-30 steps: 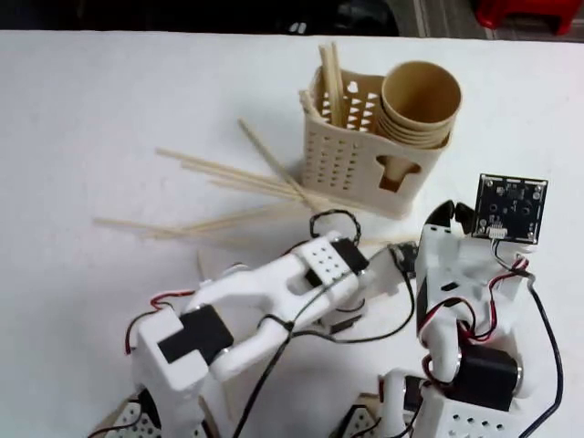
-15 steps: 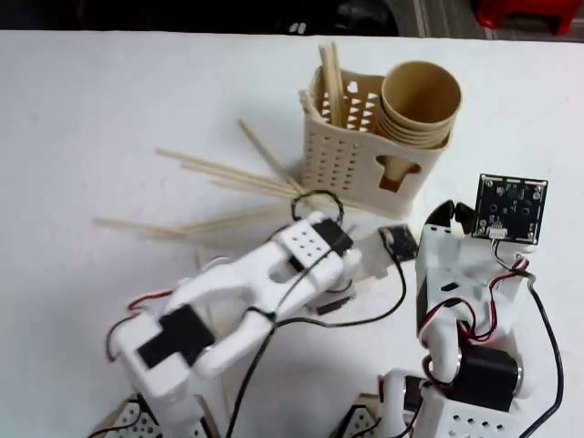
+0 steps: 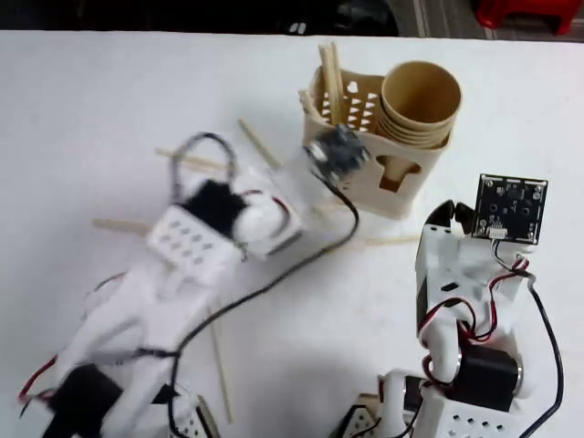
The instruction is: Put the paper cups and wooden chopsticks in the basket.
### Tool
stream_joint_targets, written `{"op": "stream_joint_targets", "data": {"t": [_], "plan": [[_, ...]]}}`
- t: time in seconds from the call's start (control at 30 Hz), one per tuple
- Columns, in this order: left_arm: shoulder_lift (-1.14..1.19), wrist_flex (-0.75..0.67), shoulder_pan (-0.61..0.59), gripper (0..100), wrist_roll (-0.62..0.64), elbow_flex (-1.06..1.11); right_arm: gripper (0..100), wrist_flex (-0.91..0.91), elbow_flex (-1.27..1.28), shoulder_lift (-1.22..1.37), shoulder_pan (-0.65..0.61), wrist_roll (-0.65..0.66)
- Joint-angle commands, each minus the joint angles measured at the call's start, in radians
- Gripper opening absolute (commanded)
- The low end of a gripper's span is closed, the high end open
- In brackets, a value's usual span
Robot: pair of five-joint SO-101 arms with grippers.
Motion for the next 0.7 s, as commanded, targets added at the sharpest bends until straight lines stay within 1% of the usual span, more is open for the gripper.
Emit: {"op": "stream_joint_targets", "data": {"t": [0.0, 0.1, 0.2, 0.27, 0.43, 0.57, 0.67], "plan": [[-0.136, 0.003, -0.093, 2, 0.103, -0.204, 3.8, -0.021, -0.005, -0.015, 0.01, 0.0], [-0.134, -0.012, -0.113, 2, 0.178, -0.334, 3.8, -0.021, -0.005, -0.015, 0.01, 0.0], [-0.134, -0.109, -0.108, 2, 0.232, -0.402, 3.7, -0.021, -0.005, -0.015, 0.01, 0.0], [-0.134, -0.229, -0.108, 2, 0.273, -0.411, 3.7, -0.021, -0.005, -0.015, 0.01, 0.0], [-0.134, -0.608, -0.108, 2, 0.345, -0.351, 3.6, -0.021, -0.003, -0.015, 0.01, 0.0], [-0.133, -0.865, -0.082, 2, 0.416, -0.241, 3.6, -0.021, 0.003, -0.015, 0.01, 0.0], [-0.133, -1.025, -0.05, 2, 0.42, -0.141, 3.6, -0.021, 0.006, -0.015, 0.01, 0.0]]}}
